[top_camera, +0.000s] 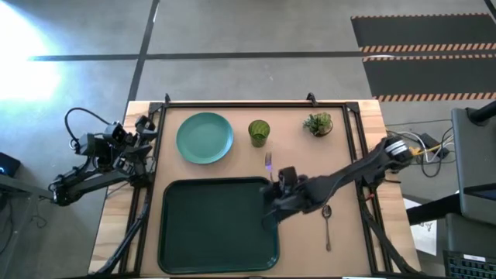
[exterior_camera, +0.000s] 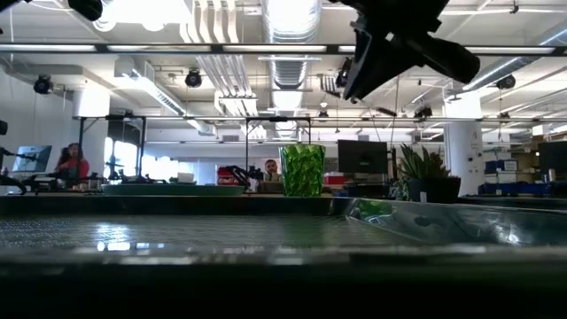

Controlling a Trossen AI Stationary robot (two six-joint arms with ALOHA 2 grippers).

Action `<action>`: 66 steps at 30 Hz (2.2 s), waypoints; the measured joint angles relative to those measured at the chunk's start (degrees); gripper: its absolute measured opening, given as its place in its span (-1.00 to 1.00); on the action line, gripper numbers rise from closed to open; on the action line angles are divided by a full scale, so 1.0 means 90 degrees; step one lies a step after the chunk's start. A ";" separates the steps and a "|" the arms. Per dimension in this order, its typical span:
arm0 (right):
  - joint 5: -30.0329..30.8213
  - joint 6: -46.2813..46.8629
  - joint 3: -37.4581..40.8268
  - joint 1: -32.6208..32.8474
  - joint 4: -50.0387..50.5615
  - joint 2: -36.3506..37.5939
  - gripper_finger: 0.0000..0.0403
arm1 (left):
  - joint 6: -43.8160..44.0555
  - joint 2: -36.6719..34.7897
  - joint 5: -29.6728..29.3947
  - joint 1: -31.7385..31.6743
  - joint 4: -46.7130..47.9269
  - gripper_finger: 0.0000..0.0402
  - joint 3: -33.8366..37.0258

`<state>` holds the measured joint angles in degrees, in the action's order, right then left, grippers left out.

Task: Pick and place plate/cup/fork/spoon on tray
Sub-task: Put the fork on the right of the serving tray

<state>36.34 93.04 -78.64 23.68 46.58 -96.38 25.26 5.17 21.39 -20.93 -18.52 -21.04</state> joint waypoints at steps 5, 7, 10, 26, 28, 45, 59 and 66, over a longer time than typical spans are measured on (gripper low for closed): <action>-0.0451 0.0559 -0.0755 0.0169 0.0012 -0.0906 -0.95 | 0.0000 0.0000 -0.0002 0.0000 0.0001 -0.05 0.0000; -0.0587 0.0765 -0.1051 0.0226 0.0020 -0.1214 -0.95 | 0.0000 0.0000 -0.0004 0.0000 0.0002 -0.05 0.0000; -0.0757 0.1134 -0.1457 0.0334 0.0003 -0.1608 -0.95 | 0.0000 0.0000 -0.0007 0.0000 0.0000 -0.05 0.0000; -0.1876 0.2999 -0.3411 0.1147 0.1150 -0.3104 -0.95 | 0.0000 0.0000 -0.0024 0.0002 -0.0007 -0.05 0.0000; -0.1895 0.2987 -0.3445 0.1146 0.1377 -0.3106 -0.95 | 0.0000 0.0000 -0.0022 0.0000 -0.0008 -0.05 0.0000; -0.1944 0.2202 -0.2838 0.1118 0.0963 -0.3115 -0.95 | 0.0002 0.0000 0.0010 0.0002 -0.0019 -0.05 0.0000; -0.1919 0.2155 -0.2736 0.1106 0.0698 -0.3115 -0.92 | 0.0152 0.0000 0.0007 0.0002 -0.0040 -0.05 0.0000; -0.1920 0.2041 -0.2736 0.1064 0.0693 -0.3115 -0.77 | 0.0155 0.0000 0.0010 0.0002 -0.0040 -0.05 0.0000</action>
<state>19.06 111.41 -103.26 33.25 52.82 -124.42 26.65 5.17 21.47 -20.91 -18.88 -21.04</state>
